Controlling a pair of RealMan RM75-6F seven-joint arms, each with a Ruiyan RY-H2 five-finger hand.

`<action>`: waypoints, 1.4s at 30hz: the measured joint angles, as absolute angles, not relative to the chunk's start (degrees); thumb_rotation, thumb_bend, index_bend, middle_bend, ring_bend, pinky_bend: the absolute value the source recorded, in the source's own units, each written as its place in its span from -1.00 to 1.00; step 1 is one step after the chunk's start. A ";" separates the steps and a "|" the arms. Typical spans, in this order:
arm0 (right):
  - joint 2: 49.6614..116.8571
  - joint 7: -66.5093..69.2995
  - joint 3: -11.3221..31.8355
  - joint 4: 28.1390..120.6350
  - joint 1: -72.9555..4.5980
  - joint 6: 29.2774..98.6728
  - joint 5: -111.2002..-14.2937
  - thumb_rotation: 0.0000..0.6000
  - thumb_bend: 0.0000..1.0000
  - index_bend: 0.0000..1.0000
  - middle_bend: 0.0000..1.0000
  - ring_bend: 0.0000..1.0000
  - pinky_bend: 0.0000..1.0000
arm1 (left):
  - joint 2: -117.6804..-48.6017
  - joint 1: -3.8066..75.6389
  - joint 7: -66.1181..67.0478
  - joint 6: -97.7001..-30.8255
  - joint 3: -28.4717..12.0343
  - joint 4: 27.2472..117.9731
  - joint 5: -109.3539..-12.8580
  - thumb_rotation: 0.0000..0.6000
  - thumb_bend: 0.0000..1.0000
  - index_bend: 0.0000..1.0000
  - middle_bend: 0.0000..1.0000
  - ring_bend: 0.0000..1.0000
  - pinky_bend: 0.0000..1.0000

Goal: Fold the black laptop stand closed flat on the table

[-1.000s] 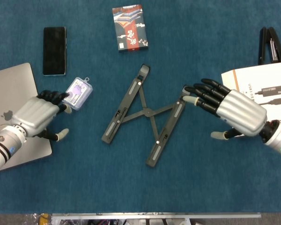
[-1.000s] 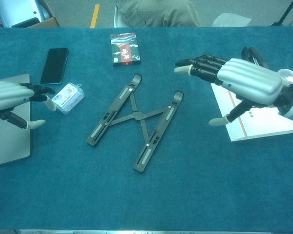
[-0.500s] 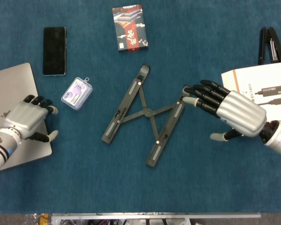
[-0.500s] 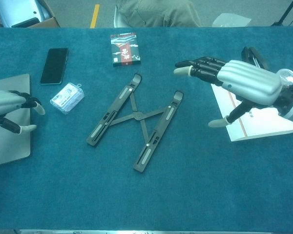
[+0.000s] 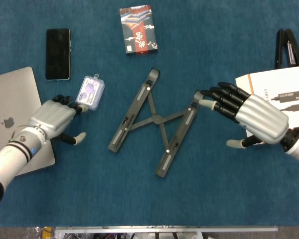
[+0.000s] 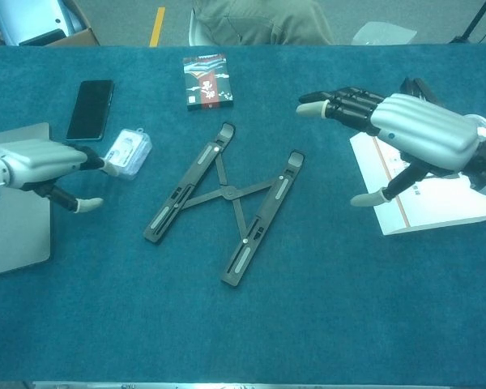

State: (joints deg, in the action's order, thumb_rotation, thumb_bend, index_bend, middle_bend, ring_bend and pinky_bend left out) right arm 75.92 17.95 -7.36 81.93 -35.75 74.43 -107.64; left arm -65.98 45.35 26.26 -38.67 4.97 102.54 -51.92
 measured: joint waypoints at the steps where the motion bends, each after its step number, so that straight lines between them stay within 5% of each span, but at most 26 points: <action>1: 75.93 18.03 -7.34 81.87 -35.70 74.48 -107.62 1.00 -0.97 -1.00 -1.00 -1.00 -0.88 | -66.31 45.50 26.00 -38.76 4.70 102.33 -52.00 -0.20 -0.29 -0.83 -0.81 -1.00 -0.89; 8: 76.05 18.40 -7.24 81.61 -35.58 74.63 -107.64 1.00 -0.97 -1.00 -1.00 -1.00 -0.88 | -68.51 46.56 24.41 -39.85 3.06 99.96 -53.64 -0.07 -0.29 -0.86 -0.99 -1.00 -0.89; 11: 76.12 18.37 -7.22 81.61 -35.56 74.58 -107.70 1.00 -0.97 -1.00 -1.00 -1.00 -0.88 | -68.61 46.25 23.25 -40.58 2.86 99.71 -55.27 0.40 -0.29 -0.88 -1.00 -1.00 -0.89; 13: 76.16 18.33 -7.28 81.64 -35.59 74.54 -107.89 1.00 -0.97 -1.00 -1.00 -1.00 -0.88 | -68.38 45.80 22.81 -41.35 2.92 99.75 -56.61 0.89 -0.29 -0.95 -1.00 -1.00 -0.89; 15: 76.21 18.19 -7.32 81.65 -35.62 74.52 -108.05 1.00 -0.97 -1.00 -1.00 -1.00 -0.88 | -67.93 44.97 22.62 -42.94 3.22 99.91 -58.82 0.99 -0.29 -0.98 -1.00 -1.00 -0.89; 24: 77.13 16.24 -7.03 81.29 -36.12 72.93 -107.96 1.00 -0.96 -1.00 -1.00 -1.00 -0.88 | -66.96 38.06 21.00 -54.69 5.98 98.48 -73.15 1.00 -0.29 -1.00 -0.99 -1.00 -0.89; 28: 77.48 14.01 -7.04 81.42 -36.39 71.95 -108.14 1.00 -0.96 -1.00 -1.00 -1.00 -0.88 | -66.99 35.59 21.36 -56.91 7.09 97.88 -75.35 1.00 -0.29 -0.77 -0.69 -0.82 -0.85; 30: 77.83 12.77 -6.84 81.48 -36.65 71.37 -108.17 1.00 -0.96 -1.00 -1.00 -1.00 -0.88 | -66.69 35.37 21.80 -56.57 7.16 98.71 -74.52 0.89 -0.29 -0.59 -0.49 -0.63 -0.82; 34: 78.65 10.82 -6.27 81.07 -37.10 70.82 -108.27 1.00 -0.96 -1.00 -1.00 -1.00 -0.88 | -65.57 35.51 20.17 -53.89 6.58 101.52 -70.56 0.03 -0.30 -0.50 -0.46 -0.60 -0.82; 42: 81.77 7.18 -5.31 78.18 -38.37 69.28 -108.67 1.00 -0.96 -1.00 -1.00 -1.00 -0.88 | -62.32 37.15 11.35 -46.03 3.85 107.01 -63.84 -0.51 -0.32 -0.46 -0.64 -0.81 -0.82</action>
